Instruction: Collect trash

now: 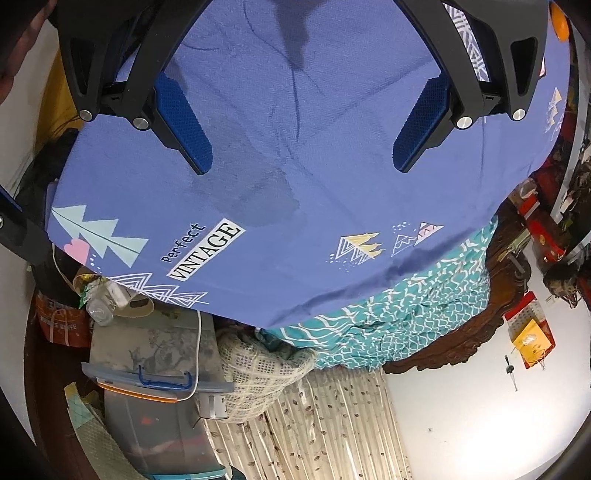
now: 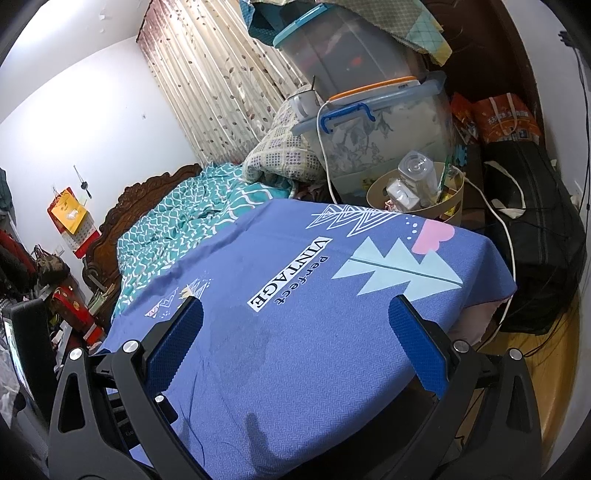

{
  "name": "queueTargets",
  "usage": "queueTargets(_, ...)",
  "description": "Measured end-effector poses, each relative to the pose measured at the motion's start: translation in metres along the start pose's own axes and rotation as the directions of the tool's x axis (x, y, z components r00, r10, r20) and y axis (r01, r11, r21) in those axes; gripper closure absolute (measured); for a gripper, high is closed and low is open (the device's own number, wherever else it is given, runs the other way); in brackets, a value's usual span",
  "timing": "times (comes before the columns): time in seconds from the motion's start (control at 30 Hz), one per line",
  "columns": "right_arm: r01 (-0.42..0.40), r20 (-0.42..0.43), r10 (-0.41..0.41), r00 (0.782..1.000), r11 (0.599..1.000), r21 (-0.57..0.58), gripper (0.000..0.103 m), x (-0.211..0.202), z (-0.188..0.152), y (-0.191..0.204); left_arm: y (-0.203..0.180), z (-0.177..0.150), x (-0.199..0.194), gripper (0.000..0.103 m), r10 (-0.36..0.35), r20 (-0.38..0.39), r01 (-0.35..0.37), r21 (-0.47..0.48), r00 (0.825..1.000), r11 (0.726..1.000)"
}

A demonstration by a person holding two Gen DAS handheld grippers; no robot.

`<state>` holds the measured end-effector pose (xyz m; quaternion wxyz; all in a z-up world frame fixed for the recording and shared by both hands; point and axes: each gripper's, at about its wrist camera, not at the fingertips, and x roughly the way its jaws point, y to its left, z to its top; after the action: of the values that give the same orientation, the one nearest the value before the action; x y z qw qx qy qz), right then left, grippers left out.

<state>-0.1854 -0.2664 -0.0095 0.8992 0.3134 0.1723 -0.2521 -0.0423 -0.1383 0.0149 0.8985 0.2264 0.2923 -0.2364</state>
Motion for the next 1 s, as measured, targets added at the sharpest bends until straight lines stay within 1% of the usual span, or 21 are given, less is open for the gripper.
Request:
queueTargets(0.13,0.000,0.000,0.000,1.000,1.000,0.000,0.003,0.0001,0.0002,-0.0005,-0.0022,0.0001,-0.0003,0.009,-0.006,0.002,0.006,0.005,1.000,1.000)
queueTargets(0.3,0.004,0.009,-0.004,1.000,1.000,0.003,0.003,-0.0038,0.0029,0.0003,-0.0030,0.0009,0.0008,0.009,-0.029,-0.008,0.029,0.002,1.000,1.000)
queueTargets(0.57,0.005,0.010,-0.005,1.000,1.000,0.003,0.003,-0.0048,0.0035,0.0002,-0.0047,0.0003,-0.0022,0.009,-0.030,0.008,0.029,0.013,1.000,0.999)
queueTargets(0.77,0.006,0.010,-0.006,1.000,1.000,0.005,0.003,-0.0061,0.0029,0.0008,-0.0020,-0.0001,-0.0048,0.009,-0.043,0.021,0.043,-0.002,0.999,0.999)
queueTargets(0.87,0.007,0.011,-0.007,1.000,1.000,0.005,0.003,-0.0064,0.0029,0.0008,-0.0036,-0.0008,-0.0079,0.009,-0.034,0.036,0.034,0.005,0.999,0.999)
queueTargets(1.0,0.007,0.011,-0.007,1.000,1.000,0.006,0.003,-0.0064,0.0026,0.0009,-0.0067,-0.0023,-0.0077,0.009,-0.033,0.036,0.032,0.016,0.999,0.999)
